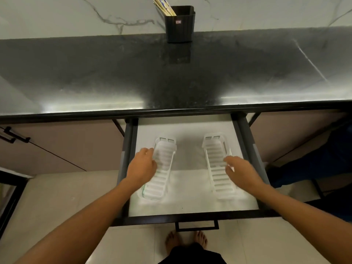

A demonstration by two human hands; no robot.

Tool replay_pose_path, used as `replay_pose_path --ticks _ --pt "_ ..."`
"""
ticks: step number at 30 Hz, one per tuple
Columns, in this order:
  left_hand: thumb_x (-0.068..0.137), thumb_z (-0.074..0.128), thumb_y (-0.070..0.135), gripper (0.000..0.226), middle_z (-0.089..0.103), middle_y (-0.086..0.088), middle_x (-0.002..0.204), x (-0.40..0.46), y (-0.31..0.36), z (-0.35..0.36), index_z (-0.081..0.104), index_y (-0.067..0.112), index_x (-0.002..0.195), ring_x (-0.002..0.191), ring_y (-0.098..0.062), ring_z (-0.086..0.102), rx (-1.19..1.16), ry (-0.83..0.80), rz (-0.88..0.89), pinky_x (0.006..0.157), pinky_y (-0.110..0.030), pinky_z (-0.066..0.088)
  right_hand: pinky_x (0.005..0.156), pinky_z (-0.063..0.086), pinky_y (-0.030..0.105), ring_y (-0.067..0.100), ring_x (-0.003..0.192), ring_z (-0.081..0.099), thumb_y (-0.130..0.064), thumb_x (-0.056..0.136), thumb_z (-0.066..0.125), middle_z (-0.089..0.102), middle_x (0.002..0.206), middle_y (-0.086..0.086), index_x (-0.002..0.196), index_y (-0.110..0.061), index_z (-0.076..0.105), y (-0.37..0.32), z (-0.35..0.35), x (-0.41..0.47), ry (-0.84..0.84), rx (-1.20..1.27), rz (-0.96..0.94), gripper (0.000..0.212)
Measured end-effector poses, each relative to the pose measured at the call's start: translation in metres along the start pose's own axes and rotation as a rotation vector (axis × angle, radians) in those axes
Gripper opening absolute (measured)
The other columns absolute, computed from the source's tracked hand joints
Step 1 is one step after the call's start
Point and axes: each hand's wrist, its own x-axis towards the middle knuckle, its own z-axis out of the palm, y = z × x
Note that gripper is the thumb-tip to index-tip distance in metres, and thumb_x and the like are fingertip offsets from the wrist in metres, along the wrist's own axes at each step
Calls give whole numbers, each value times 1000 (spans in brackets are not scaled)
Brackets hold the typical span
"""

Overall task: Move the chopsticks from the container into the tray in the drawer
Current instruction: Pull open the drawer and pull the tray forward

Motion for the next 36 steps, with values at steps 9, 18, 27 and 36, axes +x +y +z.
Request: replay_pose_path --ticks 9,18,27,36 --pt "96 49 26 37 66 -11 111 7 -43 45 56 11 129 80 -20 54 -196 -202 -449 61 -26 41 70 46 34 32 98 58 -18 95 47 56 120 19 134 -4 37 53 26 37 -260 -36 528 43" --pt "92 47 3 38 69 -6 104 1 -37 49 59 19 124 83 -25 63 -236 -222 -393 68 -33 54 61 58 36 30 84 65 -4 92 43 64 105 16 131 -10 49 46 38 36 -302 78 553 40" --pt "87 62 6 46 62 -7 85 -21 -6 70 49 18 129 68 -17 60 -516 -346 -451 54 -24 54 61 59 35 27 83 66 -4 92 44 64 109 14 126 -8 52 21 54 15 -382 232 532 35" --pt "87 63 9 42 63 -8 86 -29 6 83 47 17 125 72 -17 60 -551 -392 -470 72 -35 58 76 59 47 36 94 66 0 90 42 64 107 18 111 -3 55 9 66 6 -367 319 555 25"
